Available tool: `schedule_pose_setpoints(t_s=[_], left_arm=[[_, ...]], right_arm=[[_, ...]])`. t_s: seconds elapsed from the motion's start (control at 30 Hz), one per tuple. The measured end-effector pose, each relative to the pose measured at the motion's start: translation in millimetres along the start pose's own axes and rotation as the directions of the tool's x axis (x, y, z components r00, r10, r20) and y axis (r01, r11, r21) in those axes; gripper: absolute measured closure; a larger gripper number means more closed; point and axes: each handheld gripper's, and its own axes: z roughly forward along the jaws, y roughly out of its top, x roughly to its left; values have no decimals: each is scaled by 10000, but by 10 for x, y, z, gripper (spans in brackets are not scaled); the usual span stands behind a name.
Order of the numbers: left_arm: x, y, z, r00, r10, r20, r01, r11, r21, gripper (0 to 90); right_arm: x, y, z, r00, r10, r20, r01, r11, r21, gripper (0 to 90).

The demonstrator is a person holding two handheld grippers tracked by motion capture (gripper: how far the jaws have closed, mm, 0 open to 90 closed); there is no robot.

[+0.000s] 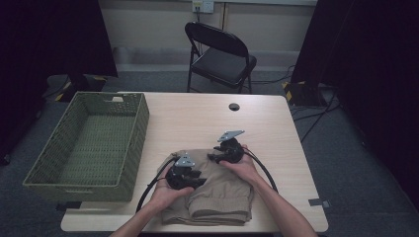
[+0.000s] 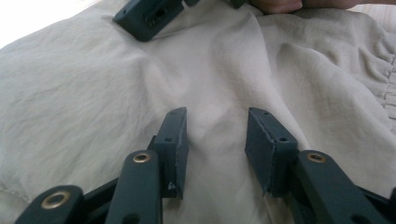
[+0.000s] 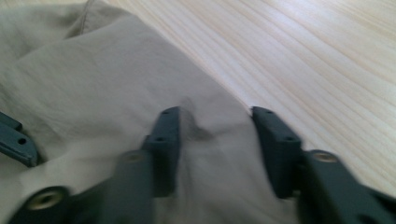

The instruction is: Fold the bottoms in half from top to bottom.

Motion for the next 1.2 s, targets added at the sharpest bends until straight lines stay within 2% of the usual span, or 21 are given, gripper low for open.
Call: schedule_pose_setpoints(t_s=[0.1, 0.3, 0.47, 0.63, 0.77, 0.93, 1.07, 1.13, 1.2], left_arm=[[7, 2, 0, 10000, -38, 48, 38, 10000, -2, 587], [4, 3, 2, 10000, -48, 23, 48, 10000, 5, 588], [8, 5, 0, 10000, -48, 10, 48, 10000, 20, 587], [13, 7, 2, 10000, -57, 18, 57, 10000, 12, 588], [13, 7, 4, 10000, -54, -13, 54, 10000, -11, 589], [-15, -6, 13, 9998, 83, -206, -85, 9999, -115, 588], [-30, -18, 7, 9994, 84, -326, -89, 9998, -153, 587], [-38, -21, 1, 9990, 176, -401, -181, 9997, -133, 587], [-38, -22, 0, 9990, 150, -411, -156, 9998, -130, 587]], right_arm=[[-48, -9, -28, 9989, 335, -330, -335, 9994, -6, 680], [-40, -22, -25, 9974, 409, -600, -407, 9992, 42, 761], [-8, -20, -20, 9977, 310, -606, -306, 9995, 76, 844], [4, 16, -67, 9975, 359, -614, -368, 9992, -140, 858], [34, 85, -214, 9954, 434, -858, -496, 9963, -708, 860], [170, 162, -430, 9932, 124, -1154, -271, 9916, -1268, 863], [274, 172, -542, 9902, -33, -1395, -165, 9899, -1411, 866], [300, 144, -579, 9861, 150, -1657, -404, 9877, -1512, 867], [335, 103, -614, 9850, 262, -1707, -517, 9878, -1466, 867]])
